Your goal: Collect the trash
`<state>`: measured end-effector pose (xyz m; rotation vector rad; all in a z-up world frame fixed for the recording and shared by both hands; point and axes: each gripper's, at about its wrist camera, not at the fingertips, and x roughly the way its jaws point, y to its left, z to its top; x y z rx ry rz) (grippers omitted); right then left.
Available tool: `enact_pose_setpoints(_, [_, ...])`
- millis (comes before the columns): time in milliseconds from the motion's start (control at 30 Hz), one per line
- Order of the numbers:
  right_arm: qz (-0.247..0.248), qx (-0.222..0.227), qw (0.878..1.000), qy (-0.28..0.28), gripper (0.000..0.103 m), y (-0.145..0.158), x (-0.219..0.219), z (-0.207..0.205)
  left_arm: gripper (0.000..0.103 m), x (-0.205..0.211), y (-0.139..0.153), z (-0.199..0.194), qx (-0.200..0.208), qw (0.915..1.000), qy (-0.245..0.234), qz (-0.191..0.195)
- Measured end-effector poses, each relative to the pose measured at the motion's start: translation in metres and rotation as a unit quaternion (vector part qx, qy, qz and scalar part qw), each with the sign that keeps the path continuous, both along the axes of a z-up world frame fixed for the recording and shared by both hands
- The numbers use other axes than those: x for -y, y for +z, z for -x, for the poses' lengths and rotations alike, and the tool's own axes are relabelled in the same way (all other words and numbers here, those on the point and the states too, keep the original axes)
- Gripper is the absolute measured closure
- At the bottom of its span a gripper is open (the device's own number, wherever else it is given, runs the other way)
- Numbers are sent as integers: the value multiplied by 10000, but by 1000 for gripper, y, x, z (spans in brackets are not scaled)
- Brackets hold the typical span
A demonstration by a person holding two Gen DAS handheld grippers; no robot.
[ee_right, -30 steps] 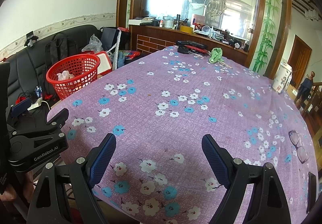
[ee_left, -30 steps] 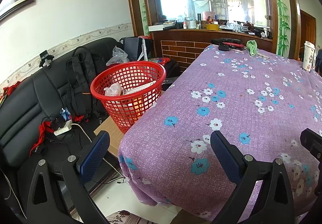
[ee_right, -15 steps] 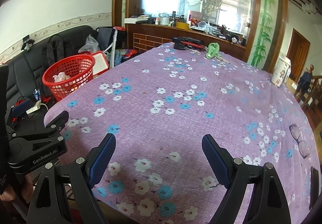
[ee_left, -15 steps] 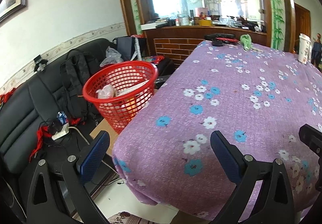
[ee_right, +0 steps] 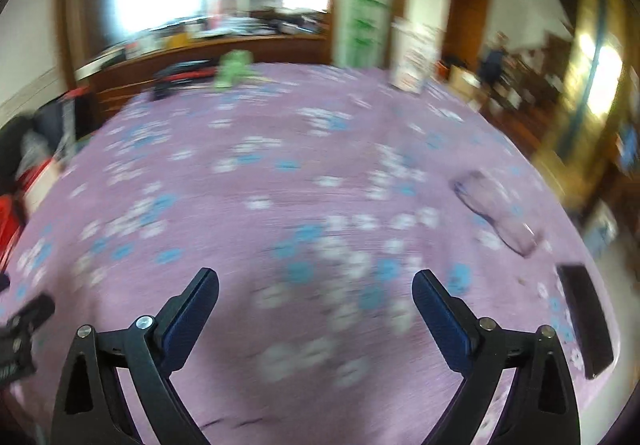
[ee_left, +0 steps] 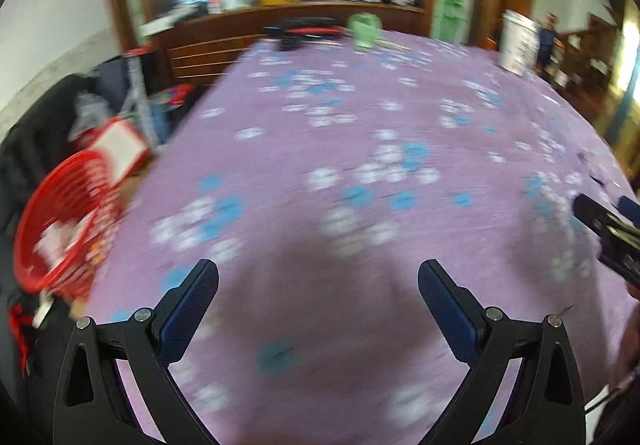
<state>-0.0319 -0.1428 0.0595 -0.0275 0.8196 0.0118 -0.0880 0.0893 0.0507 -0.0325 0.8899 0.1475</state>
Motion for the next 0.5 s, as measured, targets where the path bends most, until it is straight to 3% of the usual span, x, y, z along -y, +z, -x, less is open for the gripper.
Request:
enact_pose_setpoints(100, [-33, -414, 9983, -407, 1, -21, 29, -27, 4, 30, -11, -35, -259, 9991, -304, 166])
enact_pose_setpoints(200, [112, -688, 9965, -461, 2, -37, 37, -39, 4, 53, -28, -62, -623, 9958, -554, 378])
enact_pose_setpoints(367, [61, -845, 9959, -326, 1, -44, 39, -43, 4, 74, -42, -81, -774, 9943, -721, 163])
enact_pose_setpoints(500, [60, -985, 9948, -235, 1, -48, 34, -44, 4, 76, -45, -82, -649, 9951, -742, 14])
